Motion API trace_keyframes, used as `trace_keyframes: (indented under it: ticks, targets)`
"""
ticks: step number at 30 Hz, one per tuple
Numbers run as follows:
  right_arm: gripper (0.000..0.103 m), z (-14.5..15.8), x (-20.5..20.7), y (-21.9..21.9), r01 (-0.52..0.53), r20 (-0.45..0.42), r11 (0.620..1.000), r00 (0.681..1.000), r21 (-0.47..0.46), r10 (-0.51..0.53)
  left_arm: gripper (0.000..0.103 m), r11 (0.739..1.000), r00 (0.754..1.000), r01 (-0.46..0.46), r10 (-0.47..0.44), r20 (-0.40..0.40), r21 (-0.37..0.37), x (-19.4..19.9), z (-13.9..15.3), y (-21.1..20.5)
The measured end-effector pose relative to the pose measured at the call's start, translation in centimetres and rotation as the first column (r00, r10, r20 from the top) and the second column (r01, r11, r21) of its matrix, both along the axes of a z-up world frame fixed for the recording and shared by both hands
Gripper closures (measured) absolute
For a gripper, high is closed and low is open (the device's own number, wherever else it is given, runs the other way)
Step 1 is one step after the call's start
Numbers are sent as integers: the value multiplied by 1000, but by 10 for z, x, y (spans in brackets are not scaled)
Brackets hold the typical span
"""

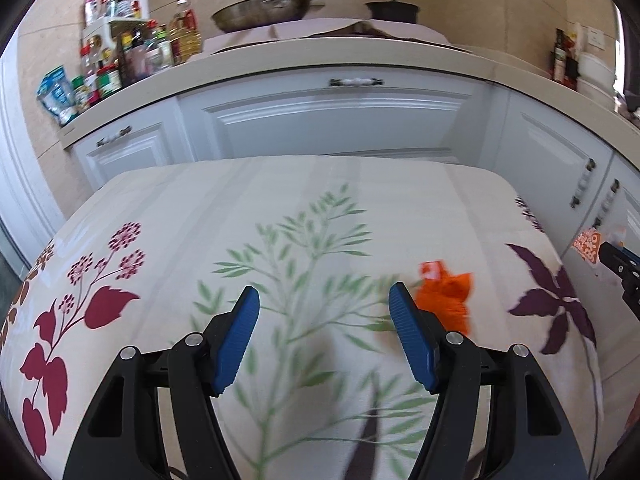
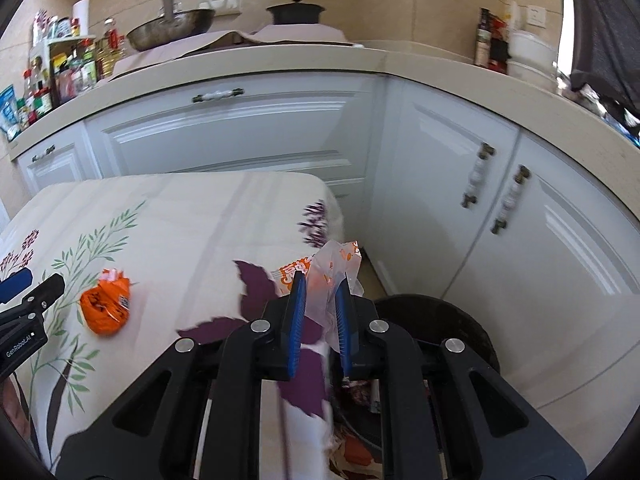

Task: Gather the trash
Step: 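Carry the clear bag over the bin with the right tool while the left tool grasps the orange bag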

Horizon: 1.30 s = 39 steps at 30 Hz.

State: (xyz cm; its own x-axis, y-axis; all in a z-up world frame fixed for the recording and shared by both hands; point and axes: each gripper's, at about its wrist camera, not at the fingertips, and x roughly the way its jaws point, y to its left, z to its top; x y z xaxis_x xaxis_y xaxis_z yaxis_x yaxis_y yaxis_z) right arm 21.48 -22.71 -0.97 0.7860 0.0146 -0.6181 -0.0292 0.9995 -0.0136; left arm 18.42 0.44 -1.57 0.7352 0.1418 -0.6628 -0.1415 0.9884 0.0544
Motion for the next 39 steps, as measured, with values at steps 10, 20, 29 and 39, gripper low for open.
trace_keyframes:
  ticks: [10, 20, 29, 39]
  targets:
    - [88, -10, -21, -47, 86, -6, 996, 996, 29, -86, 30, 998, 998, 56, -57, 10, 21, 10, 0, -38]
    - [89, -16, -31, -67, 118, -6, 992, 993, 51, -118, 30, 997, 998, 69, -69, -8, 31, 10, -2, -51]
    - [89, -17, -32, -69, 120, -6, 991, 993, 57, -120, 42, 995, 995, 96, -95, -40, 27, 18, -14, -54]
    - [88, -15, -32, -63, 110, -2, 993, 994, 54, -110, 68, 991, 989, 135, -134, -57, 5, 20, -17, -55]
